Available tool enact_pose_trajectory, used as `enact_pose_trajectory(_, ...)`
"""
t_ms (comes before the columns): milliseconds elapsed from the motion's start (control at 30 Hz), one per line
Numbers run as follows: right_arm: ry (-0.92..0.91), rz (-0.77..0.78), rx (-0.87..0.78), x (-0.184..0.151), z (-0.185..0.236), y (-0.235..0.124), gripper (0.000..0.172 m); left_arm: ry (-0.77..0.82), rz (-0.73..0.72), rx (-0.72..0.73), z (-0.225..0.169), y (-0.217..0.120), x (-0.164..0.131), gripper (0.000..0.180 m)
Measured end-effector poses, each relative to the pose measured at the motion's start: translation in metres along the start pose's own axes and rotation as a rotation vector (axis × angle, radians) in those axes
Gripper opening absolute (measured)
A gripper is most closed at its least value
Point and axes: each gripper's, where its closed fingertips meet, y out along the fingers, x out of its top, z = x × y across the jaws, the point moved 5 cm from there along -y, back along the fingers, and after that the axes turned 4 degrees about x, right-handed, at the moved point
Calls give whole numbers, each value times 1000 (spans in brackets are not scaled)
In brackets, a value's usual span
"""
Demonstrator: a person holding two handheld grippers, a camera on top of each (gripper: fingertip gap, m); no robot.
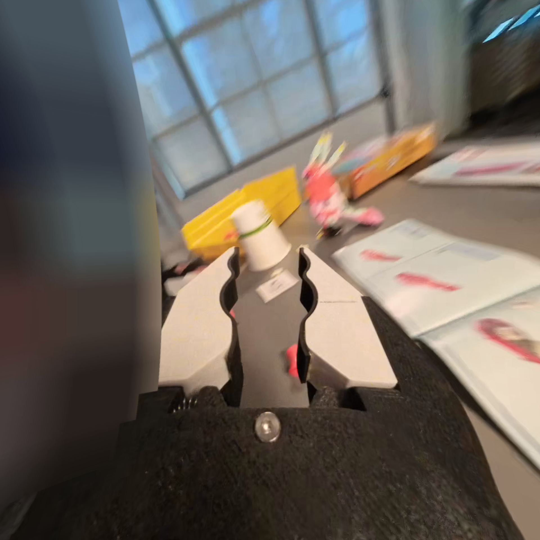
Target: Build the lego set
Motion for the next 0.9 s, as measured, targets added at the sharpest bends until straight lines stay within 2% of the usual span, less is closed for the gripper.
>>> enact_pose_trajectory(33, -31, -102, -86, 12, -8, -10, 35, -1, 6, 0, 0, 0, -1, 44)
enact_pose_trajectory(167, -127, -448, -515, 41, -40, -68, 28, -14, 20, -8, 0, 1, -3, 44)
enact_pose_trajectory(300, -206, -589, -823, 42, -53, -111, 22, -63, 53, -74, -6, 3, -7, 44)
enact_pose_trajectory(433, -370, -483, -989, 31, -61, -112, 18, -138, 104, -190, -11, 6, -11, 44)
enact_pose_trajectory(533, -568, -336, -1070, 25, -63, -99, 13, -321, 138, -358, -11, 7, -10, 44)
enact_pose_trajectory(633, -750, -242, -1062, 23, -57, -81, 10, -452, 202, -569, -13, 7, -12, 44)
enact_pose_trajectory(733, -856, -169, -1018, 18, -51, -66, 9, -548, 254, -736, -12, 7, -12, 44)
enact_pose_trajectory(900, -919, -115, -992, 13, -49, -56, 9, -641, 331, -877, -12, 9, -13, 44)
